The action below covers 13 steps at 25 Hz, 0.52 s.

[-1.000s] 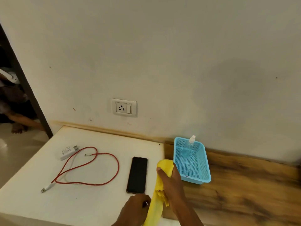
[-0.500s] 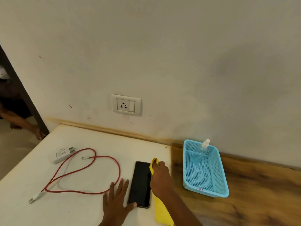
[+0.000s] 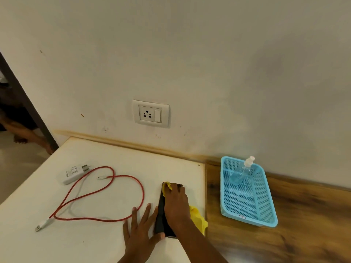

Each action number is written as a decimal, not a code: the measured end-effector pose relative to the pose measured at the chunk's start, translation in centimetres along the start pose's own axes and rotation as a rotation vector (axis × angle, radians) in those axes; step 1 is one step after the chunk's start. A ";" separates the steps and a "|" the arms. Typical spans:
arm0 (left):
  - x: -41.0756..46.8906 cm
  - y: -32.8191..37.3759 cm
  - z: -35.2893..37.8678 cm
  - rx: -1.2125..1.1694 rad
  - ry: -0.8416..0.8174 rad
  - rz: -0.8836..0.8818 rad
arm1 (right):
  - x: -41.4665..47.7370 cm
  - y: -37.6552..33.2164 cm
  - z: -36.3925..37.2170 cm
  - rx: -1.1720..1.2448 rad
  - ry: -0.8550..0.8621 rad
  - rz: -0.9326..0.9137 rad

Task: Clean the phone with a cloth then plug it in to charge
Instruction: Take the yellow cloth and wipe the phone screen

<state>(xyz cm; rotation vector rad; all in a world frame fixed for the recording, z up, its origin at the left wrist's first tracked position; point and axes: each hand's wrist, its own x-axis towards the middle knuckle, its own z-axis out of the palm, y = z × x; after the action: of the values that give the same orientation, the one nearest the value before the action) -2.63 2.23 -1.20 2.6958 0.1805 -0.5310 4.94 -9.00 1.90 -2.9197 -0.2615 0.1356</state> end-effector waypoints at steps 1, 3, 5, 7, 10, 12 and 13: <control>0.1 -0.2 0.1 -0.002 -0.022 0.003 | -0.4 0.6 -0.3 -0.033 -0.042 -0.126; 0.0 -0.4 0.1 -0.013 -0.006 0.028 | -1.2 2.4 -1.7 -0.111 -0.102 -0.382; -0.3 -0.1 -0.6 -0.027 -0.007 0.041 | -1.7 4.6 -2.1 -0.162 0.006 -0.461; -0.5 0.0 -0.7 -0.037 -0.013 0.038 | -2.8 5.1 -2.3 -0.110 0.041 -0.163; -0.5 0.0 -0.5 -0.030 0.016 0.038 | -4.8 1.1 -0.1 0.073 -0.085 0.128; -0.4 0.1 -0.5 -0.051 0.035 0.051 | -6.5 -1.4 1.3 0.111 -0.143 0.019; -0.3 0.3 -0.6 -0.048 0.020 0.047 | -6.8 -1.4 0.9 0.093 -0.154 -0.039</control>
<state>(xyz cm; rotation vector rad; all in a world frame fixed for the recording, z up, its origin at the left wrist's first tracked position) -2.63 2.18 -0.50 2.6527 0.1337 -0.4796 -2.07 -8.71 1.85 -2.8130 -0.3273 0.3571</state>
